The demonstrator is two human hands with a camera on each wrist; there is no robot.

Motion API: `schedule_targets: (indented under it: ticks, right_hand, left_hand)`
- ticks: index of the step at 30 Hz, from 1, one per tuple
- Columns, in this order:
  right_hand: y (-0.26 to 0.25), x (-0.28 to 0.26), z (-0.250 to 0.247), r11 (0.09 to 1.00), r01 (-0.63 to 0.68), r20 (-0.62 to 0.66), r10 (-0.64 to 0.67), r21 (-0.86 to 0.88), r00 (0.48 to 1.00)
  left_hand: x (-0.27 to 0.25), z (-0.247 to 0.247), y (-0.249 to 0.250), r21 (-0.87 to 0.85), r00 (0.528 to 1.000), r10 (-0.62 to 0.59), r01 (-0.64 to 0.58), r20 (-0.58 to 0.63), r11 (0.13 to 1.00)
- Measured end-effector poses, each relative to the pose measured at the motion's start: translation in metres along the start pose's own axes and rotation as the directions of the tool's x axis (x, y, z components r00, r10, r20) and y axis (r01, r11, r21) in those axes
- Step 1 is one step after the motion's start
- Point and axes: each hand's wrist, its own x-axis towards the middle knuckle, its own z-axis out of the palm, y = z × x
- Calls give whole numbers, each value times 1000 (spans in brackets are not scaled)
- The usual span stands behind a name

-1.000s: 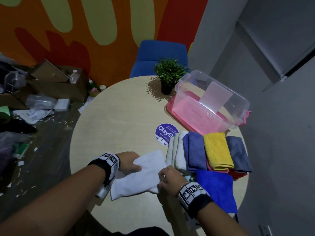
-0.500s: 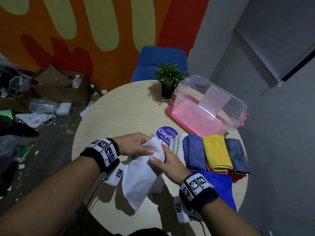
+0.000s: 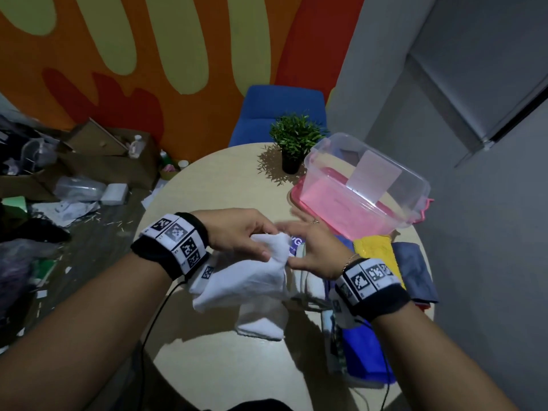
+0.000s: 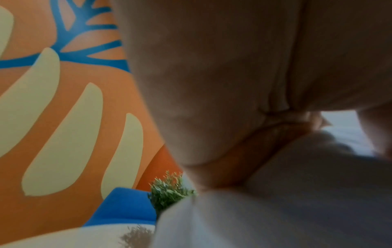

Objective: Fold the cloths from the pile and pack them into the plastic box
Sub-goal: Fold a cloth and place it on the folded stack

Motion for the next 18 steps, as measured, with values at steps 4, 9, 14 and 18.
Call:
schedule_targets:
  ticks: [4, 9, 14, 18]
  right_hand:
    - [-4, -3, -20, 966, -113, 15, 113, 233, 994]
    - [-8, 2, -27, 960, -103, -73, 126, 261, 989]
    - [-19, 9, -47, 951, -25, -275, 114, 309, 955]
    - [-14, 27, -62, 983, -42, -397, 111, 178, 911]
  left_hand:
    - [-16, -17, -14, 270, 982, -120, 156, -146, 950]
    - [-25, -17, -28, 181, 932, -81, 153, -354, 972]
    - [-29, -28, -30, 323, 931, -32, 158, -363, 933]
    - [-28, -43, -36, 445, 835, -7, 300, -550, 844]
